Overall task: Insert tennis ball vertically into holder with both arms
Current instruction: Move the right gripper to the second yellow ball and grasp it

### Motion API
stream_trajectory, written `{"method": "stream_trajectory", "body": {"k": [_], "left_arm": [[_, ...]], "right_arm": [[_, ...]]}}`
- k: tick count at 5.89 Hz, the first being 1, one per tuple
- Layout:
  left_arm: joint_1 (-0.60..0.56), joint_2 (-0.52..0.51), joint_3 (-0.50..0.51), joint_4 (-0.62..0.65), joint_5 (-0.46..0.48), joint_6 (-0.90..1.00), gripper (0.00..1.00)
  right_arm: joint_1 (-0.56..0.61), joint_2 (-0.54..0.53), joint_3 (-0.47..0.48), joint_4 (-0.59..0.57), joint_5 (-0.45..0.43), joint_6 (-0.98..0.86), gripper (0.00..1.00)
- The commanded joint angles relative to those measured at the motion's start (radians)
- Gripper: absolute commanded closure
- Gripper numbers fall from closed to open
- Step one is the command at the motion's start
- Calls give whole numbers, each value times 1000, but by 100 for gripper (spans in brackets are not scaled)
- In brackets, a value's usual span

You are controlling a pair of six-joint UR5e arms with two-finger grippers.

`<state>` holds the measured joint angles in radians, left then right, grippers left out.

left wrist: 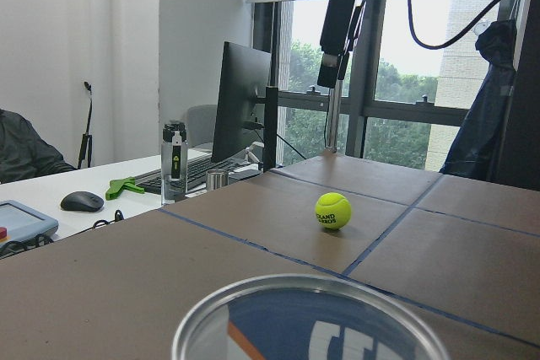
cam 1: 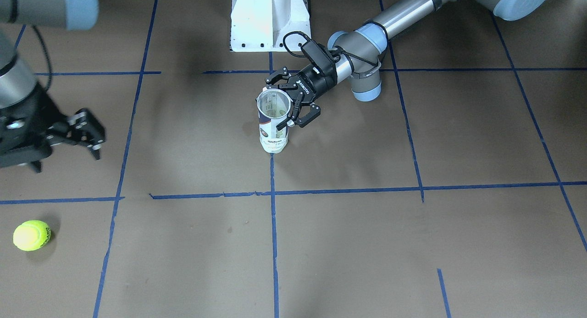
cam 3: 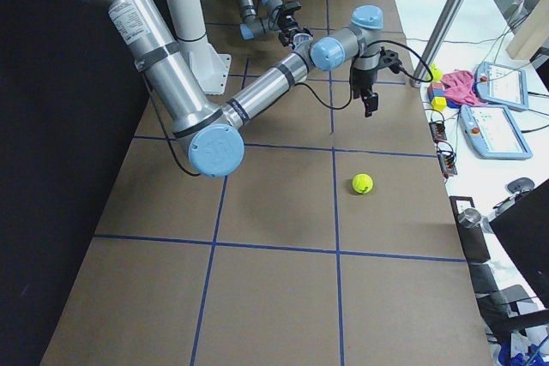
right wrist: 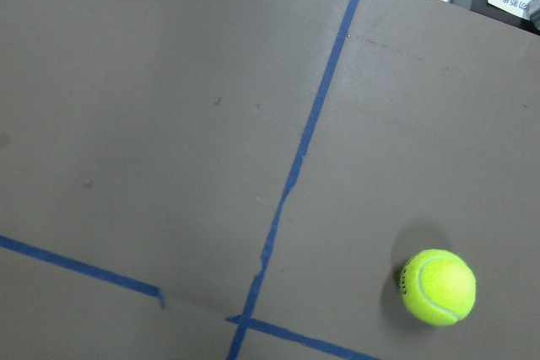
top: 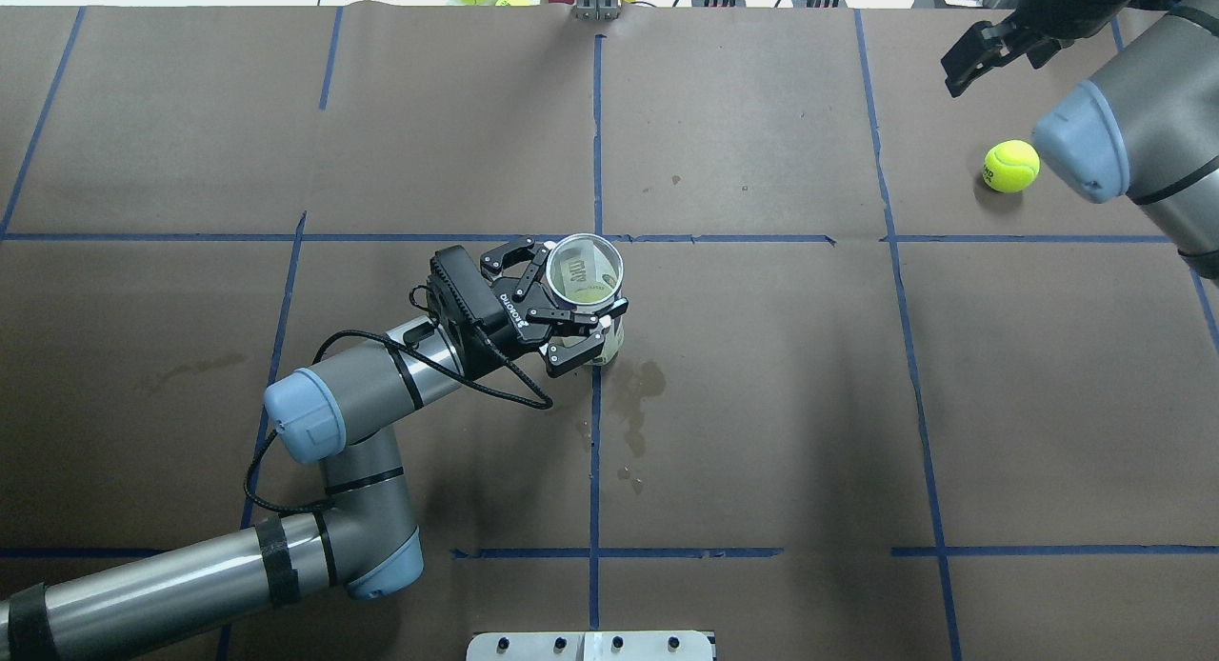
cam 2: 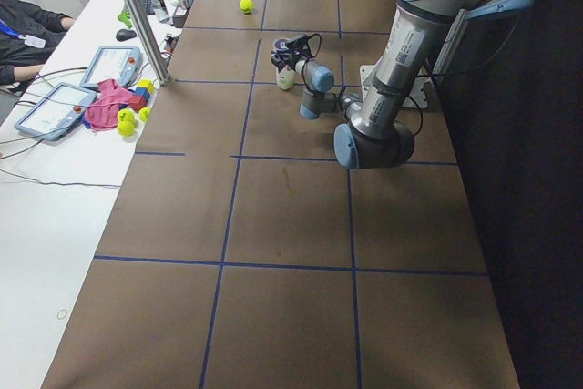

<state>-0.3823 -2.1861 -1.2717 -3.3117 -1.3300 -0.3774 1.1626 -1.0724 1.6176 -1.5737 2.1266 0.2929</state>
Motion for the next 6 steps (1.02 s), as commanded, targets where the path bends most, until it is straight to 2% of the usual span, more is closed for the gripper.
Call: {"method": "stream_trajectory", "body": {"k": [1,2,3,6], "left_arm": [[0,0,0,0,0,0,12],[0,0,0,1,0,0,12],[0,0,0,1,0,0,12],[0,0,0,1,0,0,12]], "right_arm": [[31,-50,-298,389,23,-63,1],[28,-87,-394,541,21,-63,1],[26,-118,-400,596,21,-54,1],[-47,-123,-407,600,-11,-54,0]]}}
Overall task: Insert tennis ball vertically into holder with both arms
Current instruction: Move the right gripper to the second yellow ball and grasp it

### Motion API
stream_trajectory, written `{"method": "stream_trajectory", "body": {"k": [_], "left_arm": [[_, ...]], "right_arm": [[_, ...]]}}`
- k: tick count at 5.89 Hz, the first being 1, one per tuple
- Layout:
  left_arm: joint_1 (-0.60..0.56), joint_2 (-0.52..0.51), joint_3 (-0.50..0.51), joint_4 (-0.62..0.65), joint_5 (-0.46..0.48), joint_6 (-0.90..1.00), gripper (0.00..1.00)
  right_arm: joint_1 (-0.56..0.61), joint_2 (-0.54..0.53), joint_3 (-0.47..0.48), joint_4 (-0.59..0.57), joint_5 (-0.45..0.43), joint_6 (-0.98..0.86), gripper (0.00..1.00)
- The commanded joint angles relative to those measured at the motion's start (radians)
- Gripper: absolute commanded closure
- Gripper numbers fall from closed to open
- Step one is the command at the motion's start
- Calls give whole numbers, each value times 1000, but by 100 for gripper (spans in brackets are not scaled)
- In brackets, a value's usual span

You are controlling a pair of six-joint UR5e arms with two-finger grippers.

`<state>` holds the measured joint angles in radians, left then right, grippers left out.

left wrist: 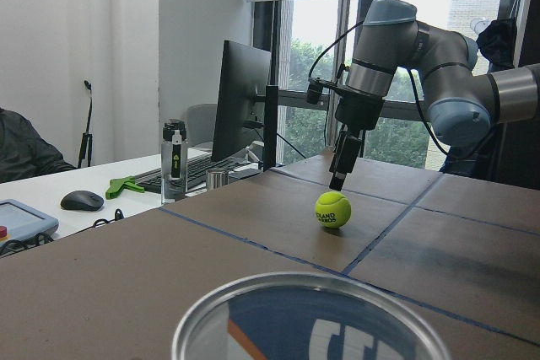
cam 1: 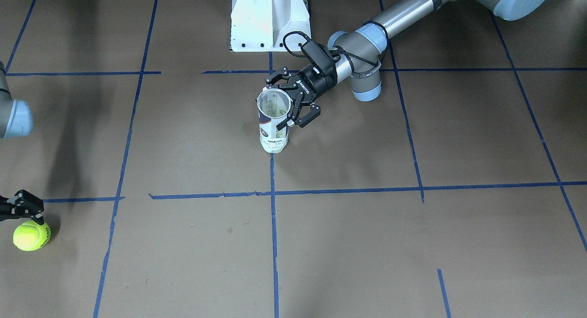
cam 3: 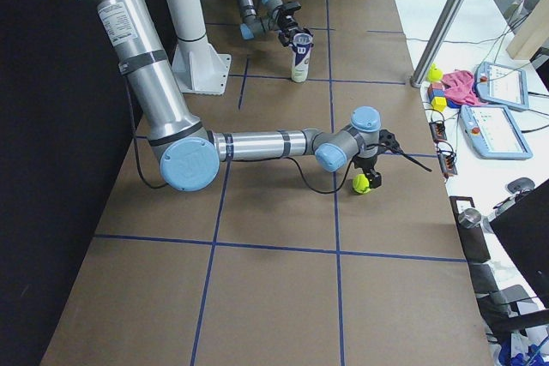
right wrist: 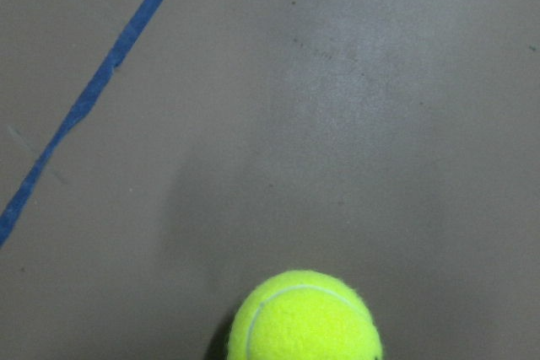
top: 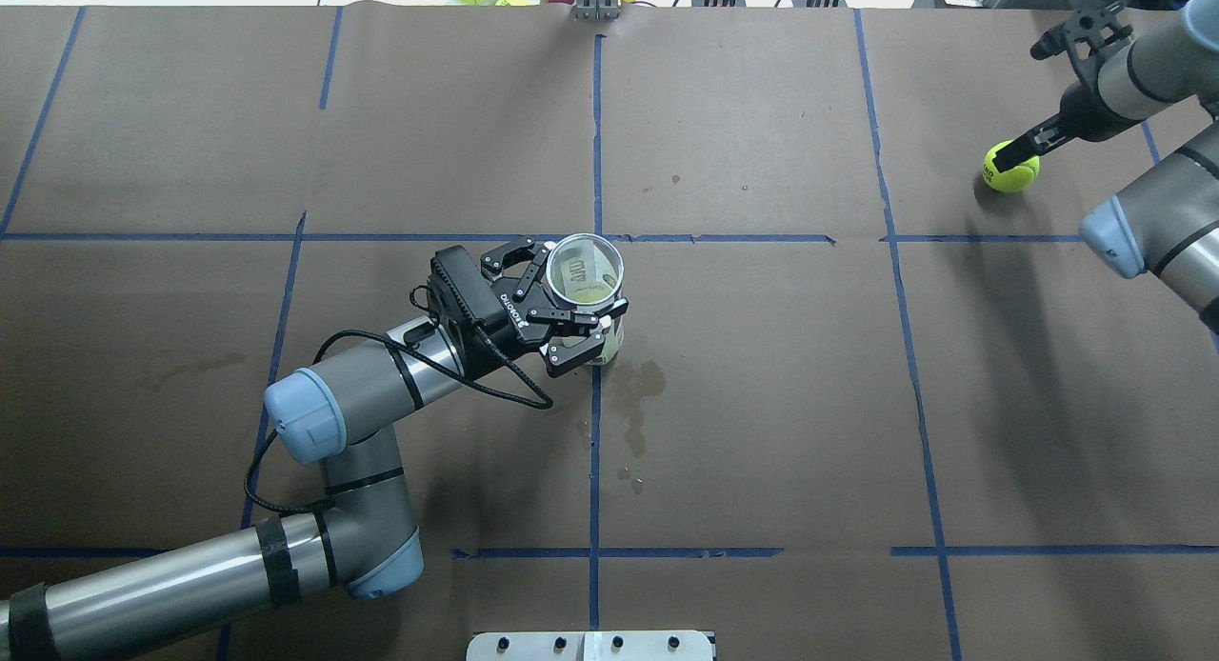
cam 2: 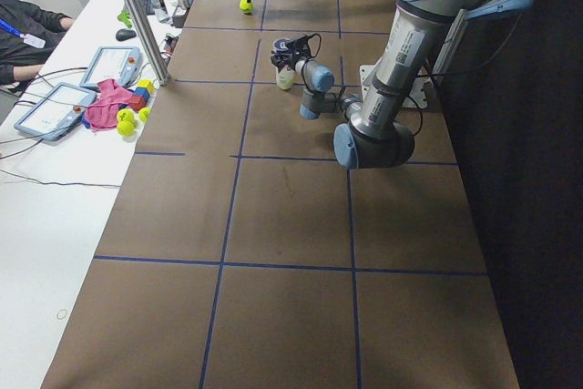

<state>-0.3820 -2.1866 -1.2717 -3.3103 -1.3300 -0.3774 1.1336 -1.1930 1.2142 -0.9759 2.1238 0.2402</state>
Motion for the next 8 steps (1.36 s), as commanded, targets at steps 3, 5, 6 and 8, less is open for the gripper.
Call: {"method": "stream_trajectory", "body": {"k": [3,5,6,8], "left_arm": [[0,1,2,0,0,2,12],[0,1,2,0,0,2,12],[0,1,2,0,0,2,12],[0,1,2,0,0,2,12]], "right_arm": [[-46,-5,-41,2,-74,-7,0],[-61,3,-56,2,-93,-5,0],[-63,6,-61,2,-116,-4,25],[-57,22,-29,2,-116,2,79]]}}
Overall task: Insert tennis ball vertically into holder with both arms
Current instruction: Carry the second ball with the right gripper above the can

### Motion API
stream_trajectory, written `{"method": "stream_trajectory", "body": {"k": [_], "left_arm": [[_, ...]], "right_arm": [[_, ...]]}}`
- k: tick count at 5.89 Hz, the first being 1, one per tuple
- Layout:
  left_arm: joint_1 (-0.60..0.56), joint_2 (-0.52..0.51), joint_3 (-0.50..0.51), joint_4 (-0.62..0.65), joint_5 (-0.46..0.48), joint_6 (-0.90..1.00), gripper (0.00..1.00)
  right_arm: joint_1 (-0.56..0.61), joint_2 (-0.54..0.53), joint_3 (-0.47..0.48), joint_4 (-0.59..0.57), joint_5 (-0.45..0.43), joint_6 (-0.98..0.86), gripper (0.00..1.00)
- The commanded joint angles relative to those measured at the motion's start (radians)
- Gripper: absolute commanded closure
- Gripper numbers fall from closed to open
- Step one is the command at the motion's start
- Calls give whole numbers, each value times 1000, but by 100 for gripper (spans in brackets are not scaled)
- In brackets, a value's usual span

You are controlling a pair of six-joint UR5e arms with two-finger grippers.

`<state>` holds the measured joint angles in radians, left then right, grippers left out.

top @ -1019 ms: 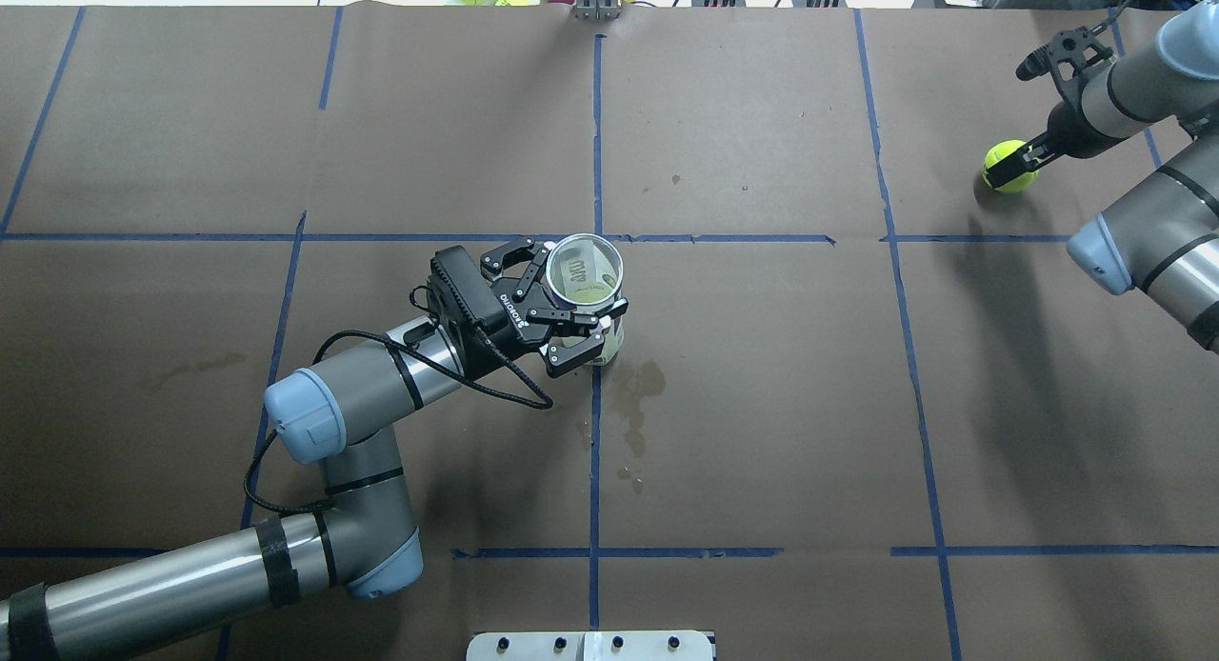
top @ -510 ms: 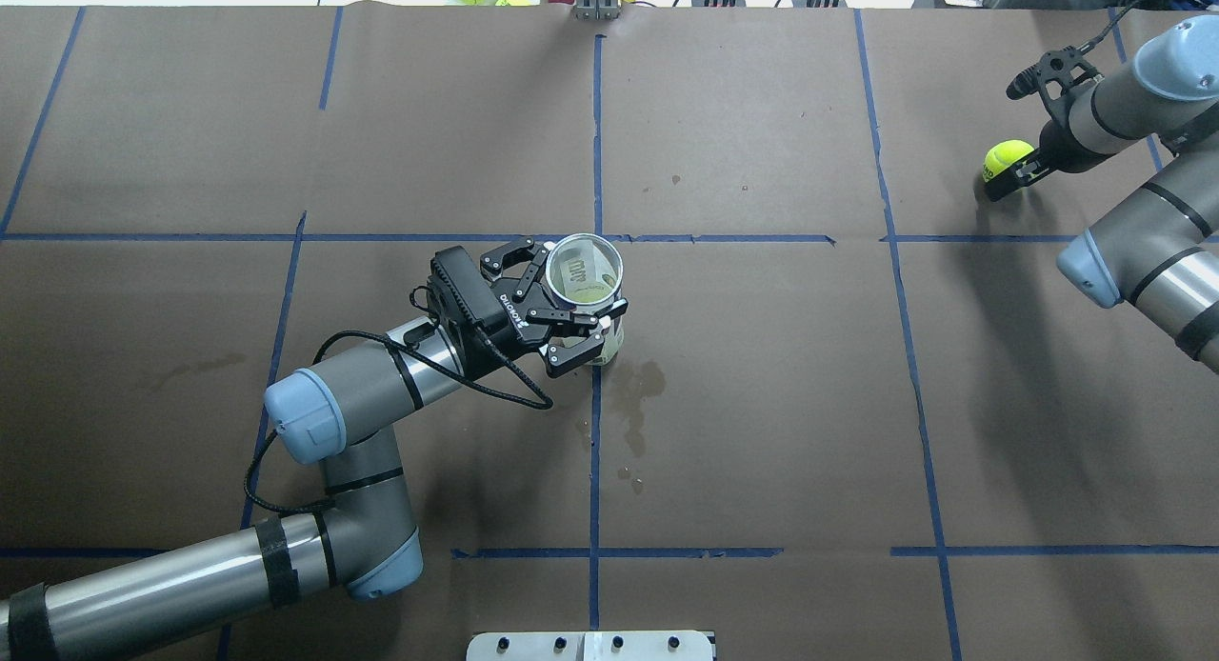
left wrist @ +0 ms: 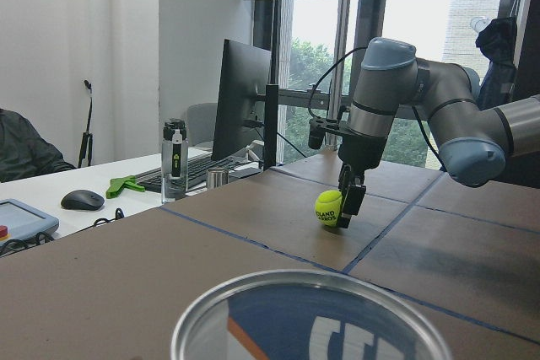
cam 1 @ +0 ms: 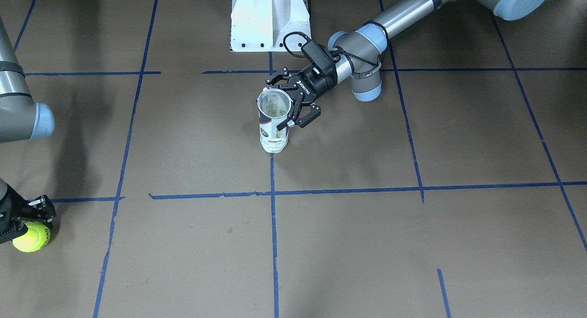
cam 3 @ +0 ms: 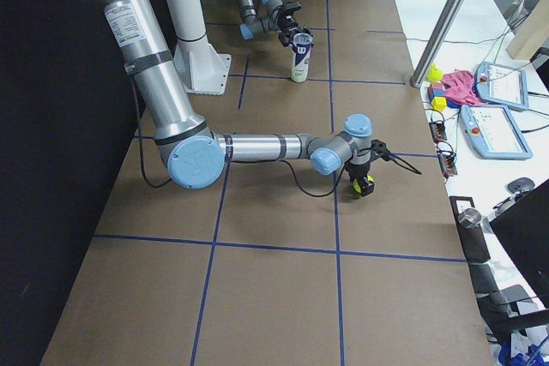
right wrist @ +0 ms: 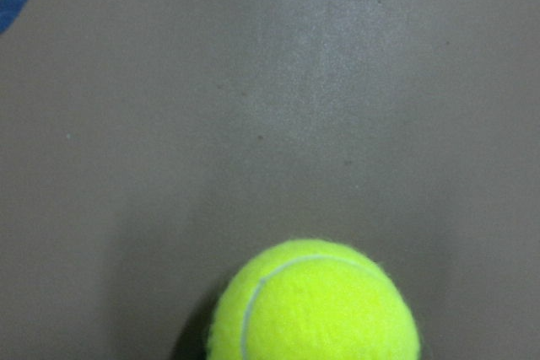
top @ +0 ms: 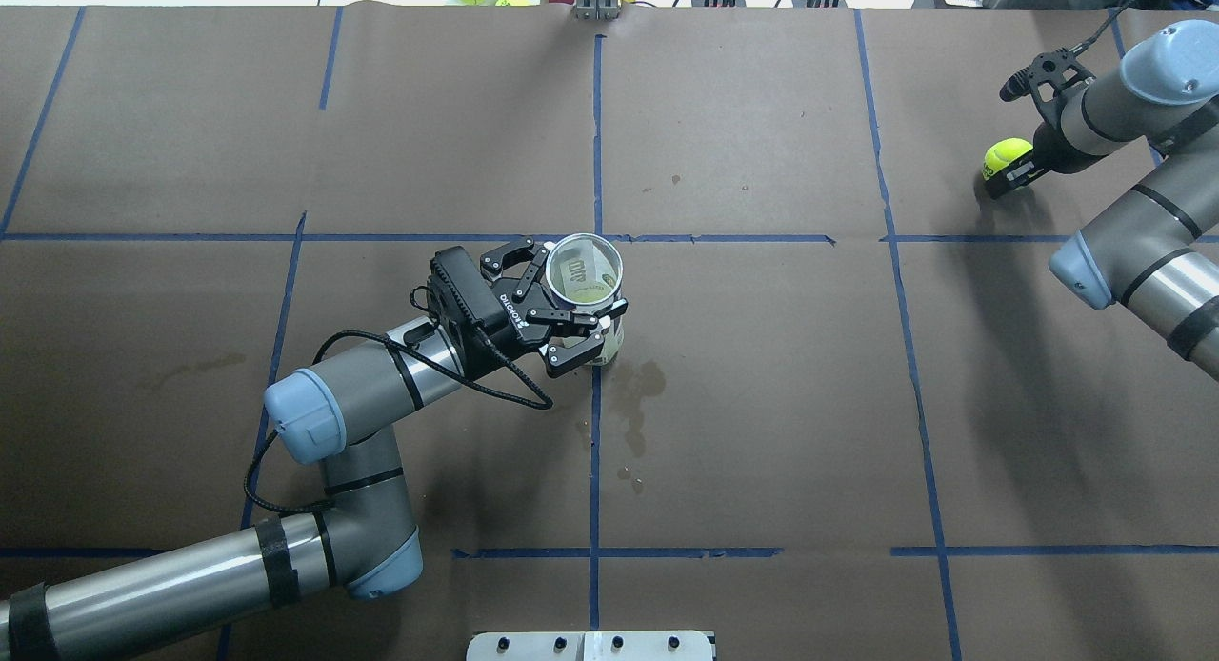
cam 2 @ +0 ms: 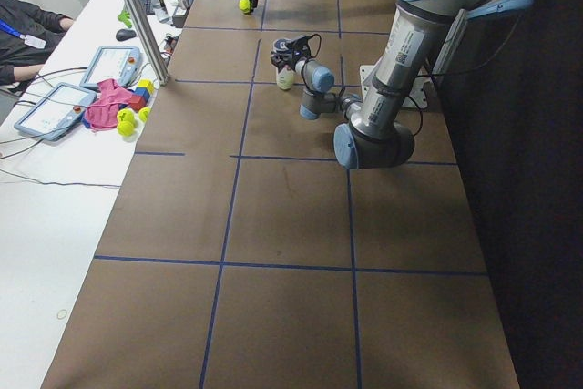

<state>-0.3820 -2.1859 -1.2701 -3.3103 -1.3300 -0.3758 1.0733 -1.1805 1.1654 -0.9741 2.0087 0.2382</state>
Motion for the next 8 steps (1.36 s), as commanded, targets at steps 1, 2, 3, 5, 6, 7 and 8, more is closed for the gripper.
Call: {"method": "stream_trajectory", "body": {"k": [1,2,3,5,6,7,8], "left_arm": [[0,0,0,0,0,0,12],[0,-2,0,0,0,0,12],[0,0,0,0,0,0,12],[2,-2,0,0,0,-2,12],[3,-3,0,0,0,-2,12],[3,-5,0,1,0,-2,12],[3,-6,0,2,6,0,12]], "right_arm": [[11,9,81,-2,7,4,79],[11,9,142,-12,12,57,79],[5,9,210,-15,25,150,82],[-70,16,381,-99,19,322,94],[-129,45,548,-311,-2,392,93],[-201,97,704,-515,-31,492,93],[-261,160,782,-640,-54,569,93]]}}
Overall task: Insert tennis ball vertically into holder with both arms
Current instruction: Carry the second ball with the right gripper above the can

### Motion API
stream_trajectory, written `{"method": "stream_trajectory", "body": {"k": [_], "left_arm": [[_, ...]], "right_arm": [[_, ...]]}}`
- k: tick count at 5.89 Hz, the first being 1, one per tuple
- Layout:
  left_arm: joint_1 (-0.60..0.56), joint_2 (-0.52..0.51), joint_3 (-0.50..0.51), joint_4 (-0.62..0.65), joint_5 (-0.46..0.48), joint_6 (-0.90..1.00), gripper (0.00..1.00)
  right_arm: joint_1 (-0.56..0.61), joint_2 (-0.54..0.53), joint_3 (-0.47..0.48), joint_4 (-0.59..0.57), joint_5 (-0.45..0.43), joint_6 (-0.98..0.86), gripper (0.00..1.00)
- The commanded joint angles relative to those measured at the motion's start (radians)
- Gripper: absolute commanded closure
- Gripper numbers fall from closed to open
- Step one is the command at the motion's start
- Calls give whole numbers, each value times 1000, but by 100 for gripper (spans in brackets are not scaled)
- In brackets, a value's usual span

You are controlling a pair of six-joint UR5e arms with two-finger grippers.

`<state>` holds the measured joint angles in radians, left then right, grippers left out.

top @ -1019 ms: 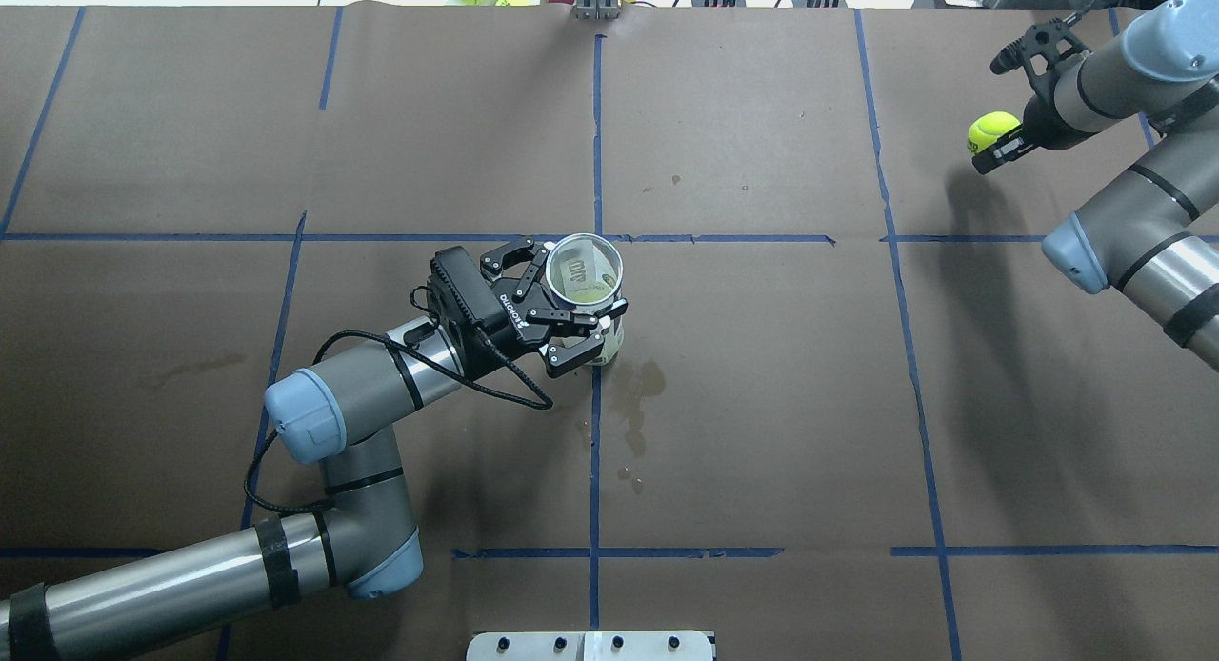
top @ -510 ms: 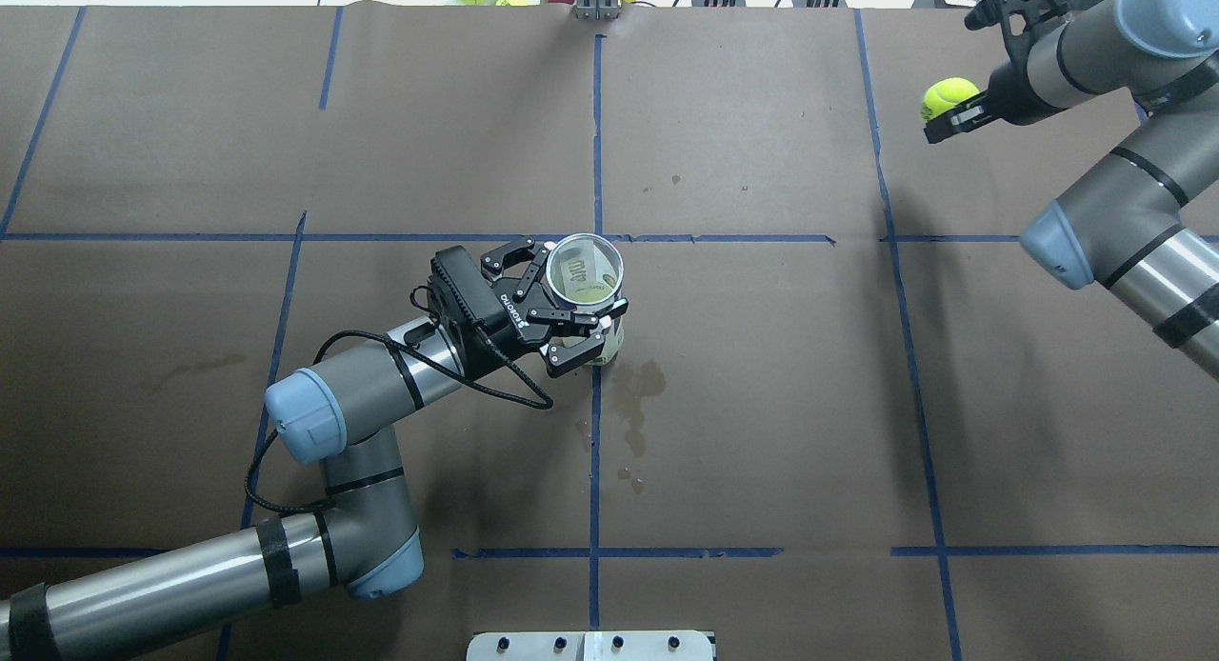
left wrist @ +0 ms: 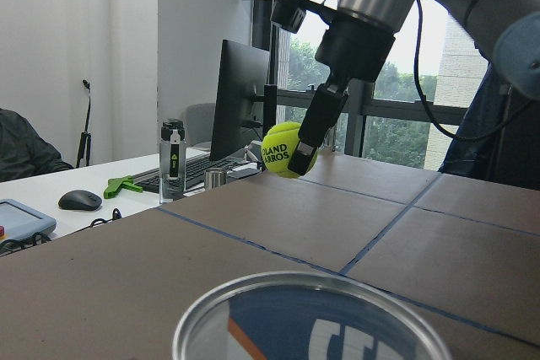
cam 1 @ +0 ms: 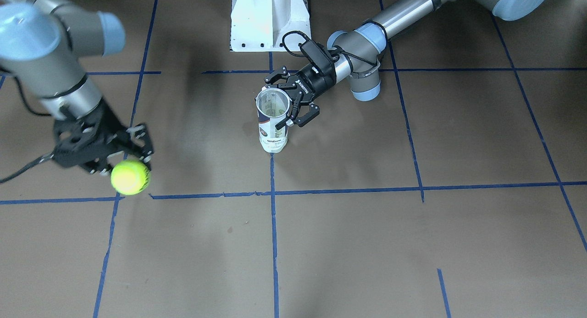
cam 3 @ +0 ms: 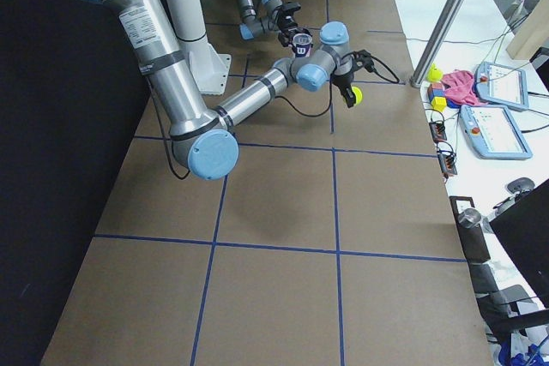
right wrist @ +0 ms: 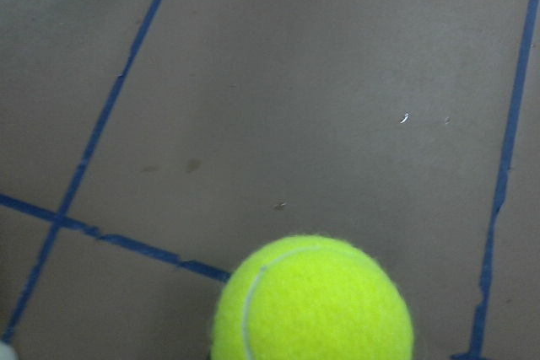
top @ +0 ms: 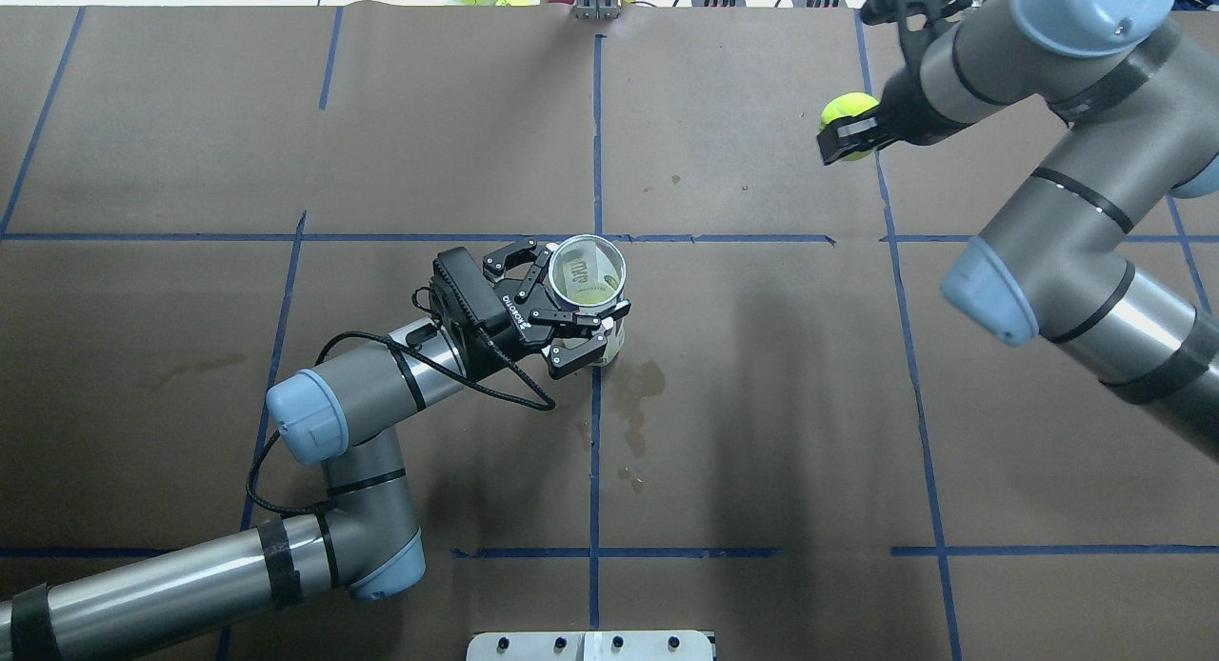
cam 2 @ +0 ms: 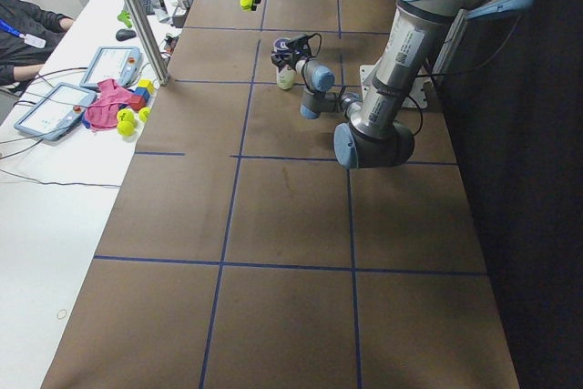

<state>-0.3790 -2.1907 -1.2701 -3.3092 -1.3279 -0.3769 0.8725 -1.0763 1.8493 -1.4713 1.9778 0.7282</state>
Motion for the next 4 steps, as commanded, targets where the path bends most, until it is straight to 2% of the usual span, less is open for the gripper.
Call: {"method": "stream_trajectory", "body": {"k": [1,2,4], "left_arm": [[0,-3,0,2,6,1,12],[0,-3,0,0,6,1,12],[0,-3,0,2,6,1,12]], "right_arm": [[-134,140,114,-211,-72,183,93],[-191,220,116,-290,-107,229,93],[-306,286,114,-330,-213,334,93]]}}
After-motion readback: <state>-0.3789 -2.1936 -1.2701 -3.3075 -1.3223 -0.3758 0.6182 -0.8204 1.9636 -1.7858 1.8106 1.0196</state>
